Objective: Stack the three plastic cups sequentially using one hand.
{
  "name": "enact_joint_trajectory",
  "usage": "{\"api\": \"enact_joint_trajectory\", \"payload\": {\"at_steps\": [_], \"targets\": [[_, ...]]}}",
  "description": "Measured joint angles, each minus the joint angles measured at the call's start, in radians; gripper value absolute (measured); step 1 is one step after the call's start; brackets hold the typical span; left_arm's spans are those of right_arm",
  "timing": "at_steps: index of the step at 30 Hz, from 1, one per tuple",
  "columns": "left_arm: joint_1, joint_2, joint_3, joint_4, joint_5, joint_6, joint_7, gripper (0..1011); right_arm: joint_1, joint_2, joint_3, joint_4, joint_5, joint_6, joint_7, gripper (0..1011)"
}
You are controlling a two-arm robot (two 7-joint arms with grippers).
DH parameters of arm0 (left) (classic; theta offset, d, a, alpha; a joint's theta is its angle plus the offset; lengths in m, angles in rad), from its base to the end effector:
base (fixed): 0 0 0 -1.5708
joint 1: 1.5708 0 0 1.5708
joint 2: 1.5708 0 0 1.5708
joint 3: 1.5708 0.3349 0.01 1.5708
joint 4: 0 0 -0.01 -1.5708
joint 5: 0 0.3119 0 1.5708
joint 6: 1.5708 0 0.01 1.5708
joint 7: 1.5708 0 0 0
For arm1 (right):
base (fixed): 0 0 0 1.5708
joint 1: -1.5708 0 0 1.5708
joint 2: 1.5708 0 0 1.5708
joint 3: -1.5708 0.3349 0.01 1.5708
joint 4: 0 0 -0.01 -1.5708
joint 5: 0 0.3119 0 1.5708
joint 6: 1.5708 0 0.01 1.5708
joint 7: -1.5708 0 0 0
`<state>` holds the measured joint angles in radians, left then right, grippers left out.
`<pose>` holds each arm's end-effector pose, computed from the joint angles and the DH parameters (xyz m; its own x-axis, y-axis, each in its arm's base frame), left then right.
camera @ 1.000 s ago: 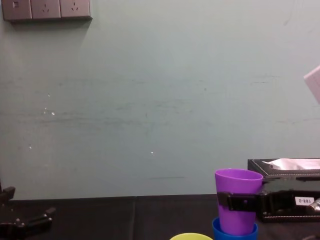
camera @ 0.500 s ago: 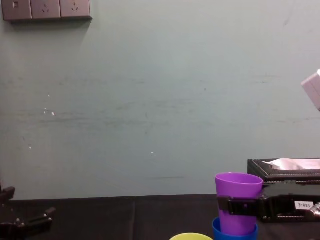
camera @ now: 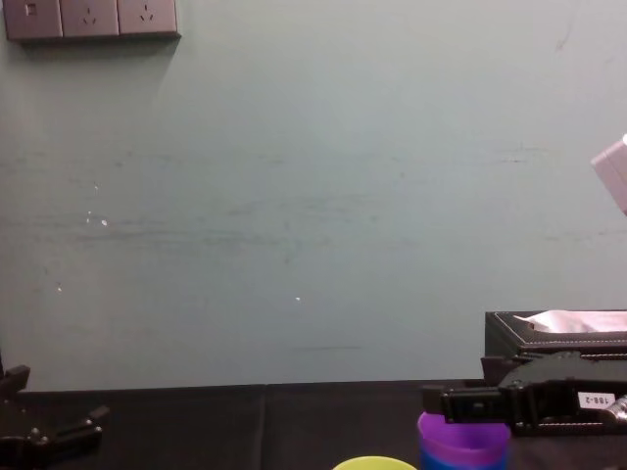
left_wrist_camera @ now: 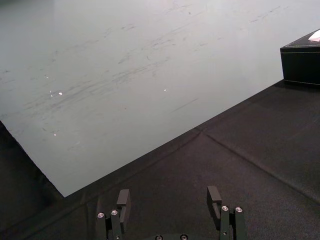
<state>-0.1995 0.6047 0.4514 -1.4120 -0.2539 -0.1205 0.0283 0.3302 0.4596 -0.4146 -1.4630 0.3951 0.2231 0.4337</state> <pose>0.3683 0.1074 -0.3391 0.2923 0.8803 0.3738 -0.9553 0.2873 0.0703 0.4141 -0.0499 -0.2819 0.6716 -0.7389 0.0546 0.7288 0.6456 -0.2279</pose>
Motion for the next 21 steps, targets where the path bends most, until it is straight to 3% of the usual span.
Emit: {"api": "enact_joint_trajectory", "payload": {"at_steps": [21], "targets": [[0.000, 0.000, 0.000, 0.000, 0.000, 0.000, 0.000, 1000, -0.015, 0.006, 0.013, -0.012, -0.002, -0.019, -0.010, 1003]]}}
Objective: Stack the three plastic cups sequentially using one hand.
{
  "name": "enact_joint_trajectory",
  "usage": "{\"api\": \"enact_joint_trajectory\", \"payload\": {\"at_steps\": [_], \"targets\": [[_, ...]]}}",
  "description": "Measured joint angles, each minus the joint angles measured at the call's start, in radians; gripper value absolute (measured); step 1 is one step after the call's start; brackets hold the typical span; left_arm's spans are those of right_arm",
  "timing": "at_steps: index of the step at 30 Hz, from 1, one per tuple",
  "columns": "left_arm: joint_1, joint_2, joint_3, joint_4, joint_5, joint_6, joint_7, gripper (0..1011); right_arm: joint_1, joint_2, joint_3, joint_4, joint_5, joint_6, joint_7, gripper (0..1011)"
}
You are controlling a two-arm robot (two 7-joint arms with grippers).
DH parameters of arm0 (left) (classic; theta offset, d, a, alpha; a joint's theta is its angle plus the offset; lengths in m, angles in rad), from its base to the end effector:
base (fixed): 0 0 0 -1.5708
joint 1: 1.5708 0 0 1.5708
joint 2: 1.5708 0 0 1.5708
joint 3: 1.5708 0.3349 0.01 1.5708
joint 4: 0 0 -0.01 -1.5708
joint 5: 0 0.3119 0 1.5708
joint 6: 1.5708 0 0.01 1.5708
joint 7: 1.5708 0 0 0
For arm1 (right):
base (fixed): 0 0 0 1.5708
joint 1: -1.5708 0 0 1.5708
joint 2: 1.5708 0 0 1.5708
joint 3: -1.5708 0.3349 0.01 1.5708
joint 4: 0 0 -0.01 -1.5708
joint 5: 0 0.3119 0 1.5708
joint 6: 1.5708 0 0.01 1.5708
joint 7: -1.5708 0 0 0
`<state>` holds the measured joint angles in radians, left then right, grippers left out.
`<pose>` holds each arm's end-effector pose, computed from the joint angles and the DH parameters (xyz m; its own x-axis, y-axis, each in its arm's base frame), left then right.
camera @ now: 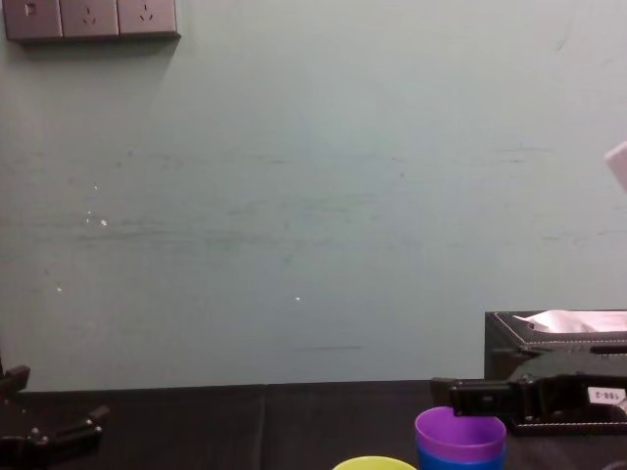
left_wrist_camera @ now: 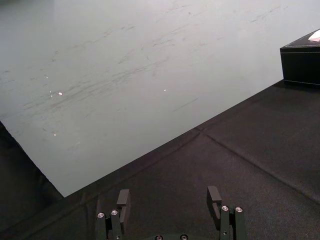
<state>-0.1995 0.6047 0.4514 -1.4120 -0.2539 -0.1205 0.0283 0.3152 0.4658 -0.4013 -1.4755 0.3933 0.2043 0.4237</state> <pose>0.3683 0.1074 -0.3391 0.2923 0.8803 0.3738 -0.9553 0.2873 0.0703 0.4103 -0.0540 -0.2819 0.6600 -0.7484 0.0661 0.7424 0.6362 -0.2098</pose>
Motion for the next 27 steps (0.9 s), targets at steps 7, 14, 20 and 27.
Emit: {"api": "enact_joint_trajectory", "payload": {"at_steps": [7, 14, 20, 27], "targets": [[0.000, 0.000, 0.000, 0.000, 0.000, 0.000, 0.000, 1000, -0.022, 0.033, 0.023, -0.061, -0.002, 0.004, -0.003, 1003], [0.000, 0.000, 0.000, 0.000, 0.000, 0.000, 0.000, 1000, -0.068, 0.085, 0.041, -0.180, 0.019, 0.043, 0.011, 1003], [0.000, 0.000, 0.000, 0.000, 0.000, 0.000, 0.000, 1000, -0.127, 0.130, 0.041, -0.295, 0.051, 0.101, 0.015, 1003], [0.000, 0.000, 0.000, 0.000, 0.000, 0.000, 0.000, 1000, -0.195, 0.157, 0.015, -0.374, 0.084, 0.149, -0.001, 1002]]}}
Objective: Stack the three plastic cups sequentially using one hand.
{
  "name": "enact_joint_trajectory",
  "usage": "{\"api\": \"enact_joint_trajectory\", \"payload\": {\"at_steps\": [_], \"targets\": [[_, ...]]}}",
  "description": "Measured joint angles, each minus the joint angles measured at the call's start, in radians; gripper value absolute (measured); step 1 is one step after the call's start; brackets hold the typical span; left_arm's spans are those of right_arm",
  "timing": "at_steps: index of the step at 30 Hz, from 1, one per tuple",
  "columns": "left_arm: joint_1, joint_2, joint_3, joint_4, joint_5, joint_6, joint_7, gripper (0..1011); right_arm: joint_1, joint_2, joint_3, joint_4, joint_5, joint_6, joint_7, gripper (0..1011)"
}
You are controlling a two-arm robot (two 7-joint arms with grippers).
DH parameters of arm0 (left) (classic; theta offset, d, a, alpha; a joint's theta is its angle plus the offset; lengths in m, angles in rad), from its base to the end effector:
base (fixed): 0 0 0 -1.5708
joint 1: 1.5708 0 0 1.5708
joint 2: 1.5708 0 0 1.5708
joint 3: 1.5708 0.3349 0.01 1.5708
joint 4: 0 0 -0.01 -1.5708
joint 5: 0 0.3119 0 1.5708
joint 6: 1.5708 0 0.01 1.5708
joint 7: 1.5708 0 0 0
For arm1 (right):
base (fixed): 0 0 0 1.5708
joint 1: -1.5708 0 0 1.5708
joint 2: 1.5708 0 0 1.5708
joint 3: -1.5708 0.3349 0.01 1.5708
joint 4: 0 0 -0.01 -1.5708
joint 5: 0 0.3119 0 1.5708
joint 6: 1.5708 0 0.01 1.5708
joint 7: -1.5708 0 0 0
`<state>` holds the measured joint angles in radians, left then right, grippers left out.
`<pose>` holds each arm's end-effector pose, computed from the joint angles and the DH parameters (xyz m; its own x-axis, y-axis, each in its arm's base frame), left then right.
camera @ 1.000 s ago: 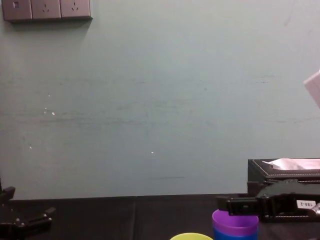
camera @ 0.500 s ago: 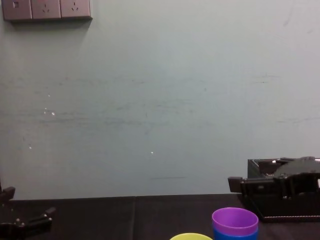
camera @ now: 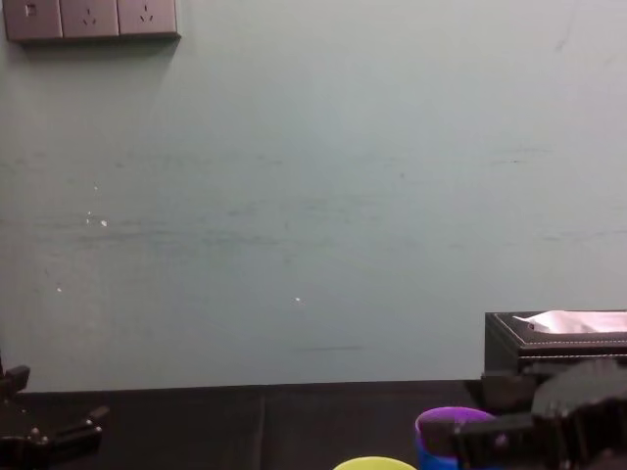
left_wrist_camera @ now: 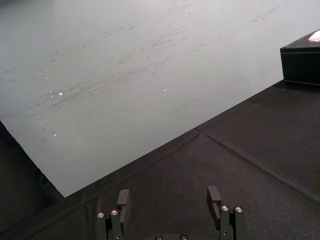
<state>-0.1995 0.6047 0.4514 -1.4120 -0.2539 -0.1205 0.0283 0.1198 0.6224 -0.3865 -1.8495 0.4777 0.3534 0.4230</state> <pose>0.3683 0.1074 -0.3391 0.2923 0.8803 0.3738 -0.9553 0.2873 0.0703 0.3297 -0.0511 -0.2446 0.7633 -0.6448 0.0392 0.6296 0.7290 -0.2684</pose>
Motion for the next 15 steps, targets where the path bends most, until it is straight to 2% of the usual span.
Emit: {"api": "enact_joint_trajectory", "payload": {"at_steps": [6, 15], "targets": [[0.000, 0.000, 0.000, 0.000, 0.000, 0.000, 0.000, 1000, -0.025, 0.004, -0.032, -0.010, 0.003, 0.015, -0.012, 1003], [0.000, 0.000, 0.000, 0.000, 0.000, 0.000, 0.000, 1000, -0.029, -0.010, -0.068, 0.033, 0.001, 0.020, -0.020, 1003]]}}
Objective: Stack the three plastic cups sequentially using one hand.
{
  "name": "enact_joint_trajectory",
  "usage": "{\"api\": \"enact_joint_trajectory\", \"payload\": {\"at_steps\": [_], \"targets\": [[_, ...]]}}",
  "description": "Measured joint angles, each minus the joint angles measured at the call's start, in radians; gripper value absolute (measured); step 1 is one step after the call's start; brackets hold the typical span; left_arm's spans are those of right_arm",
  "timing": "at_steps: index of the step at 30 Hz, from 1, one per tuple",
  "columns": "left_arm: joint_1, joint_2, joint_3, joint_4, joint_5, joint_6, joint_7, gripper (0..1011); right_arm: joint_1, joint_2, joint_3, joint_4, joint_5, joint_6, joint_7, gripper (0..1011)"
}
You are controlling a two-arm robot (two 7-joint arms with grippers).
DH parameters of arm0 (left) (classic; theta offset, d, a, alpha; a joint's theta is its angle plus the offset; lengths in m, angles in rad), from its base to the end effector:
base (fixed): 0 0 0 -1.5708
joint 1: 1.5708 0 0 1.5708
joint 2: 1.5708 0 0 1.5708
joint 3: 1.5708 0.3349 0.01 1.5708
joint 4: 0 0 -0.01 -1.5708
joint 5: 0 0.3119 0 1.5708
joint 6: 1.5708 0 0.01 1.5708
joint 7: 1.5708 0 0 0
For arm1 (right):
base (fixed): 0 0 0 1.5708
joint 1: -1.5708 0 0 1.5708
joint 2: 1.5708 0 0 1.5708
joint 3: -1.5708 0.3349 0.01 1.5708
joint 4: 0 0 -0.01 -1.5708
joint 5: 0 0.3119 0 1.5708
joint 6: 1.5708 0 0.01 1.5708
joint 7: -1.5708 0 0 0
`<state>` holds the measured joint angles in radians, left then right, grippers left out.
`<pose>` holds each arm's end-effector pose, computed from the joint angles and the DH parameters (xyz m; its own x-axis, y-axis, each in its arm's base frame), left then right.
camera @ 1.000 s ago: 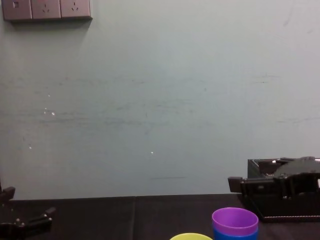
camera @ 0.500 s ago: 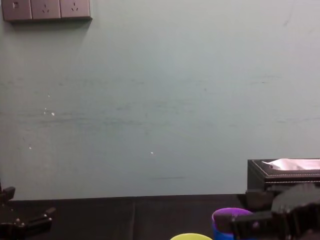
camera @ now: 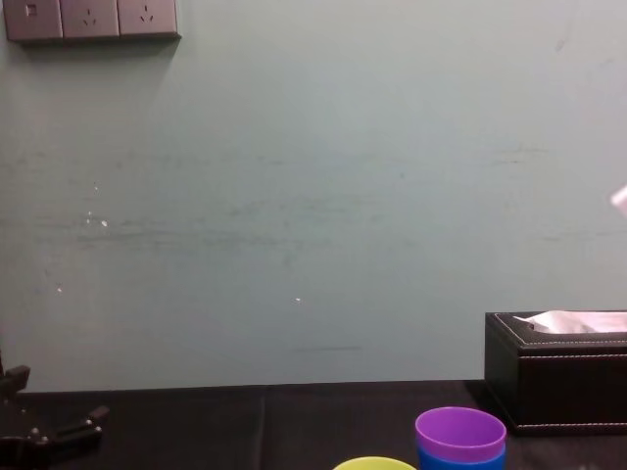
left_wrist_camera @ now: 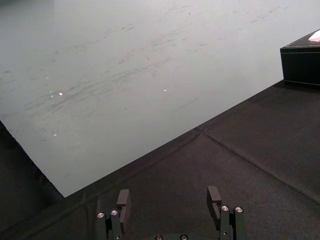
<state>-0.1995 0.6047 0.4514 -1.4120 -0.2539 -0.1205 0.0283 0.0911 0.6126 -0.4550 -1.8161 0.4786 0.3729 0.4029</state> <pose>0.3683 0.1074 -0.3391 0.2923 0.8803 0.3738 -0.9553 0.2873 0.0703 0.3174 -0.0371 -0.2759 0.7741 -0.6324 -0.0295 0.5853 0.7326 -0.3474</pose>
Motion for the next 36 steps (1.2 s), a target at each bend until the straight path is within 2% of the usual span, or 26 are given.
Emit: {"api": "enact_joint_trajectory", "payload": {"at_steps": [8, 21, 36], "targets": [[0.000, 0.000, 0.000, 0.000, 0.000, 0.000, 0.000, 1000, 0.011, -0.030, -0.017, 0.052, -0.021, -0.014, -0.017, 1003], [0.000, 0.000, 0.000, 0.000, 0.000, 0.000, 0.000, 1000, 0.054, -0.077, -0.046, 0.134, -0.055, -0.035, 0.000, 1003], [0.000, 0.000, 0.000, 0.000, 0.000, 0.000, 0.000, 1000, 0.083, -0.103, -0.055, 0.197, -0.081, -0.050, 0.017, 1003]]}}
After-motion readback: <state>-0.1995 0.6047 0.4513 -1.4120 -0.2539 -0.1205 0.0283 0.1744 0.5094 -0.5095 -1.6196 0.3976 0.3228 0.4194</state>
